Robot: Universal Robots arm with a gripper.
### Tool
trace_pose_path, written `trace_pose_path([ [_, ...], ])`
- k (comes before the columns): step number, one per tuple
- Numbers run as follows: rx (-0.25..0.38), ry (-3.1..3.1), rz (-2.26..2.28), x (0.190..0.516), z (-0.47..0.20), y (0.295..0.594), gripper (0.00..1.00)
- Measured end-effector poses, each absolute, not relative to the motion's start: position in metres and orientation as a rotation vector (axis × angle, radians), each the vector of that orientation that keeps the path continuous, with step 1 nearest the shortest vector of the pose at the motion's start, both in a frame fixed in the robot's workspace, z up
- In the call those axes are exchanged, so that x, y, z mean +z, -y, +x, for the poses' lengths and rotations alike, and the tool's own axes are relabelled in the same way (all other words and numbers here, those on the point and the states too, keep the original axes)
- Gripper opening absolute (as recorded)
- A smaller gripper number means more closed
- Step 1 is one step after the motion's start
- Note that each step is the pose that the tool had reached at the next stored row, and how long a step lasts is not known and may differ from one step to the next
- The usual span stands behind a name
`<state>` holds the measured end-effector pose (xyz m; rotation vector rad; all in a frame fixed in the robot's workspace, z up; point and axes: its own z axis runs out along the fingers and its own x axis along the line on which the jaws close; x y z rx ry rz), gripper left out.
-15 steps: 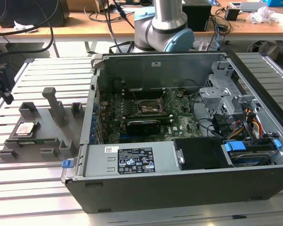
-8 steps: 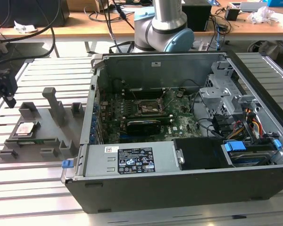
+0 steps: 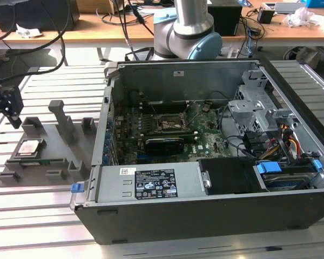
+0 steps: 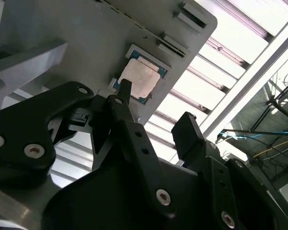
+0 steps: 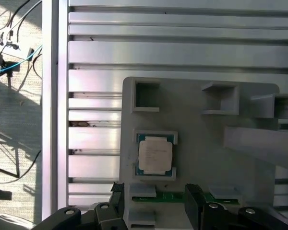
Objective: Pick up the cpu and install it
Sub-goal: 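Pick up the cpu and move it towards the insertion slot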
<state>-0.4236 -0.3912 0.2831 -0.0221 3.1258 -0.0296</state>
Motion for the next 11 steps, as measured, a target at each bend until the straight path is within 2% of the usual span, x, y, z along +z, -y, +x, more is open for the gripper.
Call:
trace_pose_path([
  [11, -0.030, -3.126, -0.022, 0.264, -0.424, 0.391, 0.62],
])
